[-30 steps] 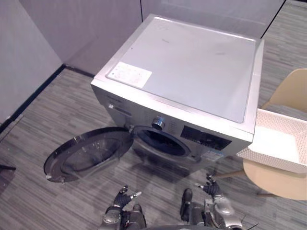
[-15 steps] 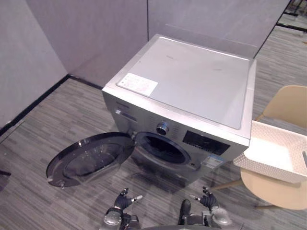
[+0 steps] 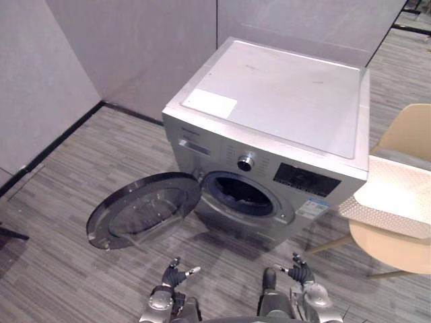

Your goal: Pick up the laundry basket with both hands and put the clothes into the washing machine.

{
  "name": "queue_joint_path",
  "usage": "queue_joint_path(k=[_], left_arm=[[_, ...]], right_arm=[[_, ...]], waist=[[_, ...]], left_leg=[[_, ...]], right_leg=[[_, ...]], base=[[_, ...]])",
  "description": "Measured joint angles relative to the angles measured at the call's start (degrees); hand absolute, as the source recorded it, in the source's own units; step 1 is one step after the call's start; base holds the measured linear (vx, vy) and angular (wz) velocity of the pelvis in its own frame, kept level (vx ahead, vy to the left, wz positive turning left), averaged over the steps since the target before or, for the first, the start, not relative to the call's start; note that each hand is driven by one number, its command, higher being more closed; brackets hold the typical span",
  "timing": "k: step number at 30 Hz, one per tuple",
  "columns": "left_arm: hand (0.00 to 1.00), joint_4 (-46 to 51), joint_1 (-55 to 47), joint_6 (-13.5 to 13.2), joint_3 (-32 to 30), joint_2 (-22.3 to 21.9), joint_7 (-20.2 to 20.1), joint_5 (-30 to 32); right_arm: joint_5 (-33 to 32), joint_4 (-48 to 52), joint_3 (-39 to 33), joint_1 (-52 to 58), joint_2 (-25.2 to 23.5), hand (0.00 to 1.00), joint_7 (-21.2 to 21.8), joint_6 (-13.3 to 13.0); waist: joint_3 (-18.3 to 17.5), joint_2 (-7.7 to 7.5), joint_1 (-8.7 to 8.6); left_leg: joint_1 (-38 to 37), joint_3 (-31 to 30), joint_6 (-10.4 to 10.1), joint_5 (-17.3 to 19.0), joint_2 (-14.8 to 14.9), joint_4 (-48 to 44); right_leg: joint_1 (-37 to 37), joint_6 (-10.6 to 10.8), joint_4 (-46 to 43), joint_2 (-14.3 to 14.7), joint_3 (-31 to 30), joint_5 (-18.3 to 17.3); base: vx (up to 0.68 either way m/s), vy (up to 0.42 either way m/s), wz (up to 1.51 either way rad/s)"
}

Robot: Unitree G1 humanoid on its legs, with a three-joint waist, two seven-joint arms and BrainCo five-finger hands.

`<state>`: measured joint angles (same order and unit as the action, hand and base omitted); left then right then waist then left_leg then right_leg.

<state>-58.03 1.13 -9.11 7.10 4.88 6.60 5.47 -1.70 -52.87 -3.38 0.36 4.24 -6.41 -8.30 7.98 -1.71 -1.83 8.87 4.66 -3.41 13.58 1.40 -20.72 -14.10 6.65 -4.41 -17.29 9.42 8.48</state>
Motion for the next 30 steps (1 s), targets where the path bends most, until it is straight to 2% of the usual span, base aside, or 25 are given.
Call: queue_joint_path(k=[1, 2, 3, 4, 5, 6, 7, 8, 10, 12, 14, 18, 22, 25, 30], left_arm=[[0.0, 0.0, 0.3, 0.0, -0.2, 0.2, 0.1, 0.0], [0.0, -0.1, 0.0, 0.0, -0.5, 0.3, 0.2, 0.0], [0.0, -0.3, -0.1, 0.0, -0.5, 0.3, 0.2, 0.0], [0.0, -0.3, 0.0, 0.0, -0.6, 0.1, 0.6, -0.1], [0.0, -0.3, -0.3, 0.0, -0.6, 0.5, 1.0, -0.1], [0.0, -0.3, -0.9, 0.0, -0.7, 0.9, 1.2, -0.2], [0.0, -0.3, -1.4, 0.0, -1.1, 1.3, 1.1, -0.2], [0.0, -0.4, -1.3, 0.1, -2.2, 2.2, 1.1, -0.4], [0.0, -0.5, -1.1, 0.2, -2.9, 1.6, 1.1, -0.4], [0.0, -0.2, -0.5, 0.1, -3.0, -0.1, 1.1, -0.9], [0.0, 1.4, -0.1, -0.2, -3.0, -0.5, 1.1, -1.1], [0.0, 2.0, -0.3, -0.2, -3.0, -0.8, 1.2, -2.2], [0.0, 3.6, -0.8, -0.2, -2.9, -1.3, 1.6, -2.6], [0.0, 10.7, -1.9, -0.2, -2.4, -1.7, 2.5, -2.7], [0.0, 24.8, -2.2, -0.3, -3.8, -1.7, 4.0, -2.6]], right_arm=[[0.0, 0.0, 0.4, -1.1, -0.8, 0.0, 0.0, 0.0], [0.0, 0.1, 1.8, -2.8, -1.2, 0.0, 0.1, 0.0], [0.0, 0.1, 2.5, -3.2, -1.3, 0.0, 0.1, 0.0], [0.1, -0.4, 3.8, -2.0, -1.6, 0.0, 0.2, -0.2], [0.1, -1.0, 3.8, -1.2, -1.9, 0.0, 0.2, -0.3], [0.0, -1.6, 3.6, -0.3, -2.1, 0.0, 0.3, -0.4], [-0.4, -2.3, 3.2, -0.2, -2.1, 0.0, 0.9, -0.3], [-1.2, -3.7, 2.5, 0.0, -1.8, 0.0, 1.4, -0.3], [-2.2, -4.8, 1.8, 0.3, -1.4, 0.0, 1.5, -0.2], [-2.8, -5.4, 1.0, 1.5, -0.2, 0.0, 1.5, -0.3], [-2.8, -5.9, 1.1, 1.2, -0.1, 0.0, 1.4, -0.3], [-2.7, -6.4, 0.9, 1.3, -0.5, 0.0, 1.3, -0.2], [-2.7, -6.4, 0.9, 1.4, -0.6, 0.0, 1.1, -0.2], [-2.2, -6.3, 0.9, 1.3, -0.6, 0.0, 1.1, -0.2], [-2.1, -5.3, 0.9, 1.7, -0.6, 0.0, 0.6, -0.2]], waist=[[0.4, 0.65, 0.24], [1.0, 1.59, -0.34], [1.4, 2.02, -0.58], [2.0, 2.44, -0.51], [1.9, 2.1, -0.26], [2.0, 2.2, -0.22], [1.5, 0.76, -0.26], [1.3, -0.6, -0.25], [1.4, -0.33, -0.39], [1.2, 1.03, -0.55], [0.9, 1.02, 0.11], [0.9, 1.16, 0.65], [0.4, 2.1, 1.09], [0.1, 2.83, 1.3], [0.0, 2.86, 1.28]], left_leg=[[1.0, 1.5, 0.9, 0.2, -0.1, -0.5], [0.8, 3.4, 2.6, -1.0, 0.7, 1.7], [0.2, 3.9, 3.2, -1.7, 1.2, 3.0], [-2.1, 4.8, 3.2, -1.9, 2.1, 4.4], [-2.8, 5.0, 3.2, -1.9, 2.2, 4.9], [-3.6, 5.1, 3.2, -1.9, 2.1, 5.3], [-4.1, 5.1, 3.1, -1.9, 1.8, 5.7], [-4.3, 5.7, 2.8, -2.1, 1.2, 5.9], [-4.5, 5.8, 1.9, -3.1, 1.0, 7.3], [-5.3, 5.7, 0.9, -5.4, 2.8, 10.7], [-5.6, 6.5, 0.4, -6.6, 4.2, 12.8], [-6.9, 6.6, -0.9, -9.2, 4.3, 15.4], [-9.1, 6.4, -0.5, -9.8, 4.2, 16.9], [-9.8, 6.1, -0.3, -10.4, 4.4, 18.9], [-10.8, 5.3, -0.8, -11.1, 4.5, 20.7]], right_leg=[[-1.3, -5.4, 0.6, -0.1, 1.3, -1.0], [-2.1, -7.5, -0.9, 0.0, 2.5, -5.8], [-3.3, -6.6, -4.1, -0.2, 2.5, -7.5], [-5.4, -5.7, -18.6, 1.2, 2.3, -9.5], [-4.6, -5.6, -23.6, 2.1, 2.4, -11.3], [-3.1, -5.0, -27.1, 3.3, 2.6, -15.0], [-1.7, -4.3, -28.2, 4.2, 3.1, -18.5], [-1.0, -3.1, -26.1, 4.5, 3.3, -20.3], [0.6, -3.0, -21.1, 5.4, 4.4, -20.2], [4.3, -3.1, -11.8, 8.6, 6.0, -16.2], [6.1, -3.7, -5.5, 10.9, 5.8, -12.8], [9.9, -4.2, 3.3, 12.6, 5.0, -7.9], [13.7, -4.4, 8.4, 13.5, 5.0, -5.2], [14.2, -4.8, 10.1, 14.2, 5.0, -3.8], [14.6, -4.9, 10.4, 14.4, 5.4, -3.5]], base=[[-0.09, 0.189, -0.67], [-0.1, 0.133, -0.58], [-0.09, 0.055, -0.43], [0.01, 0.015, -0.28], [0.03, 0.013, -0.24], [0.06, -0.032, -0.12], [0.05, -0.068, -0.21], [0.08, -0.069, -0.27], [0.08, -0.046, -0.2], [0.04, -0.063, -0.08], [0.01, -0.06, -0.19], [-0.01, -0.047, -0.13], [-0.04, -0.023, -0.02], [-0.09, -0.018, 0.01], [-0.09, -0.011, 0.03]])
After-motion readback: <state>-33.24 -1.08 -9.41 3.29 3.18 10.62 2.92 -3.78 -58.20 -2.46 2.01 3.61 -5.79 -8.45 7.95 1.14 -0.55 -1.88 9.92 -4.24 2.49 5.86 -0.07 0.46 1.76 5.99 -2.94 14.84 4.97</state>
